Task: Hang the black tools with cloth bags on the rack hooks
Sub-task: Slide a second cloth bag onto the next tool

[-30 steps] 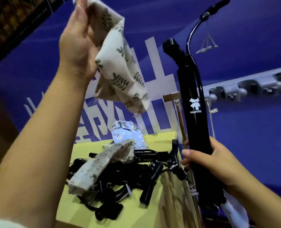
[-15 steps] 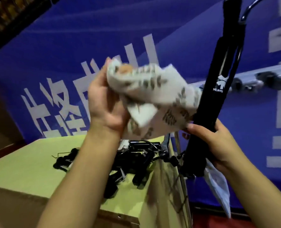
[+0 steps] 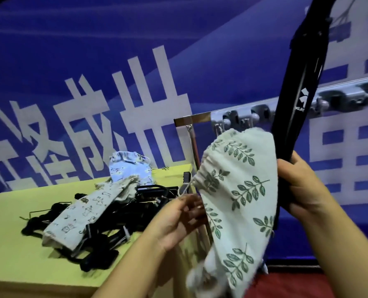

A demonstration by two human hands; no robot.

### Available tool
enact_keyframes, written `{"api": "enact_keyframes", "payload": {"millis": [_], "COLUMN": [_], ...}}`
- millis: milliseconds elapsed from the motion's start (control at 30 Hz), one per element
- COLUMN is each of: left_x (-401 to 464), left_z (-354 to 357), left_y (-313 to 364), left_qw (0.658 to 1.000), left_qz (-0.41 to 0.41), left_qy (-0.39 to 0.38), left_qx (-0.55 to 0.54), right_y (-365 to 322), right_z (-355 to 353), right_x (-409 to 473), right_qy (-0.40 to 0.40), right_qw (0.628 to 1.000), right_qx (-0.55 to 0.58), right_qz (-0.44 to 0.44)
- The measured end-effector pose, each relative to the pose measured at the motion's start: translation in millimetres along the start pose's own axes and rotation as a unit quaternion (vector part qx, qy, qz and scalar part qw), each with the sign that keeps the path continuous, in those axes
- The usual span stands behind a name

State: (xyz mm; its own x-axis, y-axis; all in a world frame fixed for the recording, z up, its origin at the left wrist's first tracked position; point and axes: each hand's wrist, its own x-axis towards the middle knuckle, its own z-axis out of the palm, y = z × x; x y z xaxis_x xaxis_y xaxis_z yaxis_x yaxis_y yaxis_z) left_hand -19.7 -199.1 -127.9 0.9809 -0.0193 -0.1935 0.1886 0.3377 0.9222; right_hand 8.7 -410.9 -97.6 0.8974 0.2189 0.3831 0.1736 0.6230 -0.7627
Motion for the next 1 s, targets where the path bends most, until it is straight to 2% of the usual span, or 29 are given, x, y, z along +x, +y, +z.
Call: {"api": "enact_keyframes", "payload": {"millis": [100, 200, 267, 333, 533, 600, 733, 900, 1000], "left_x": [0.7, -0.8, -0.5, -2.0, -5.6, -7.9, -6.1, -4.2, -3.8], "left_z": [6.7, 18.0, 21.6, 29.2, 41.9, 43.8, 47.1, 29.7, 25.2], "left_y": [9.8, 10.5, 8.5, 9.6, 15.3, 13.3, 3.5, 22.9, 28.9], "left_qw": [0.999, 0.993, 0.99, 0.985, 0.984, 0.986, 0.977, 0.982, 0.975], "left_qz": [0.019, -0.004, 0.019, 0.045, 0.058, 0.089, 0.141, 0.179, 0.199], "left_qy": [-0.031, -0.118, -0.118, -0.138, -0.165, -0.134, -0.027, 0.06, 0.082], "left_qx": [-0.032, 0.023, 0.073, 0.089, -0.013, 0.031, 0.155, -0.022, -0.059], "right_y": [-5.5, -8.0, -8.1, -3.6, 12.1, 14.6, 21.6, 17.3, 4.0], "right_z": [2.1, -1.6, -4.8, -9.7, -12.3, -13.5, -16.4, -31.8, -34.3], "right_x": [-4.0, -0.6, 1.3, 0.1, -0.7, -0.9, 0.6, 4.5, 0.3], "right_qy": [-0.009, 0.017, 0.032, 0.013, 0.023, 0.032, 0.04, 0.096, 0.087], "right_qw": [1.0, 0.997, 0.991, 0.983, 0.967, 0.967, 0.961, 0.942, 0.948], "right_qx": [-0.003, -0.071, -0.126, -0.179, -0.251, -0.25, -0.274, -0.318, -0.303], "right_qz": [0.013, 0.014, 0.017, 0.031, 0.031, 0.026, 0.01, -0.041, -0.045]}}
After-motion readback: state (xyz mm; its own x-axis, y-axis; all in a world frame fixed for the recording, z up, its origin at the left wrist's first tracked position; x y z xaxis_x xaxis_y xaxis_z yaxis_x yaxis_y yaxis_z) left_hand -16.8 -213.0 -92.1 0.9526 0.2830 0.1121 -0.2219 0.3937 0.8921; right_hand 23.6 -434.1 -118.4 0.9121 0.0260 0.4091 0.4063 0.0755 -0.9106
